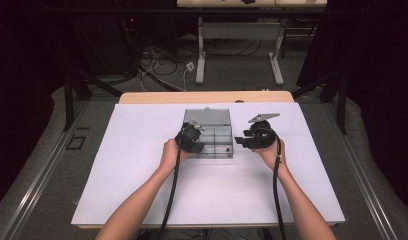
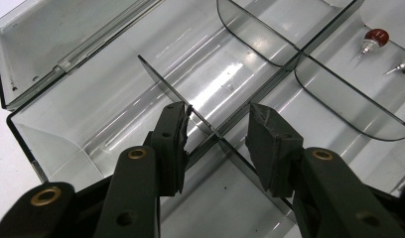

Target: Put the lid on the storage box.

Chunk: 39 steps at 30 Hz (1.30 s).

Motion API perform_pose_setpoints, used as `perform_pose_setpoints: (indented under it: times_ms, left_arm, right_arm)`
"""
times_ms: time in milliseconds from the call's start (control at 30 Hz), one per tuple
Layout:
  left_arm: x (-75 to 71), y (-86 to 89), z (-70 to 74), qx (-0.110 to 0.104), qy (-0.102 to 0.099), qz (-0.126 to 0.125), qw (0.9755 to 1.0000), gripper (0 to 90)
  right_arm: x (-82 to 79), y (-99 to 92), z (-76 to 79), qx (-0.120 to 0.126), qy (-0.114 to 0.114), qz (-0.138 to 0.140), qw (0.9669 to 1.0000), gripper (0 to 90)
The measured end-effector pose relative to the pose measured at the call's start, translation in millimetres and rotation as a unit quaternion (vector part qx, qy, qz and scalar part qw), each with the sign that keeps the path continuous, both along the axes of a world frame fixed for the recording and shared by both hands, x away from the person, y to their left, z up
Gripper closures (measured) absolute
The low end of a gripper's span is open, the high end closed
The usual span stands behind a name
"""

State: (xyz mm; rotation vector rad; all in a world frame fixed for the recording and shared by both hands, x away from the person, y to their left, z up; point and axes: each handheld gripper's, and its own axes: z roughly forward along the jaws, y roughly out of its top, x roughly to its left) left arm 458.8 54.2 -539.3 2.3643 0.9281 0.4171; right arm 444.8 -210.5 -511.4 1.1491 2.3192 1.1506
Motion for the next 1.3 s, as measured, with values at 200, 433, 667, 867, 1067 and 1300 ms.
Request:
perform_pose_setpoints:
  times_ms: [200, 433, 667, 867, 1067, 1300]
  left_arm:
    - [-0.2, -0.1, -0.5, -0.003, -0.002, 0.001, 1.0000, 59.3]
    - [-0.4, 0.0, -0.4, 0.001, -0.003, -0.002, 1.0000, 59.5]
    - [-0.9, 1.1, 0.1, -0.001, -0.006, -0.009, 0.9999, 61.4]
    - [-0.6, 1.7, -0.1, -0.002, -0.007, -0.011, 0.9999, 61.5]
    - [-0.6, 1.8, -0.1, -0.002, -0.007, -0.010, 0.9999, 61.5]
    - [-0.2, 2.7, 0.0, -0.006, -0.003, -0.011, 0.9999, 61.6]
  right_arm:
    - [11.0, 5.3, -0.5, -0.014, 0.005, 0.011, 0.9998, 57.7]
    - [32.0, 8.9, 3.0, -0.028, 0.013, 0.009, 0.9995, 71.8]
    - [52.4, 15.8, -2.1, -0.036, 0.035, -0.016, 0.9986, 83.7]
    - [64.0, 25.9, -14.1, -0.060, 0.030, -0.020, 0.9976, 90.0]
    - [77.0, 31.0, -22.0, -0.080, 0.051, -0.039, 0.9948, 90.0]
    - [92.5, 35.2, -32.6, -0.076, 0.064, -0.048, 0.9939, 90.0]
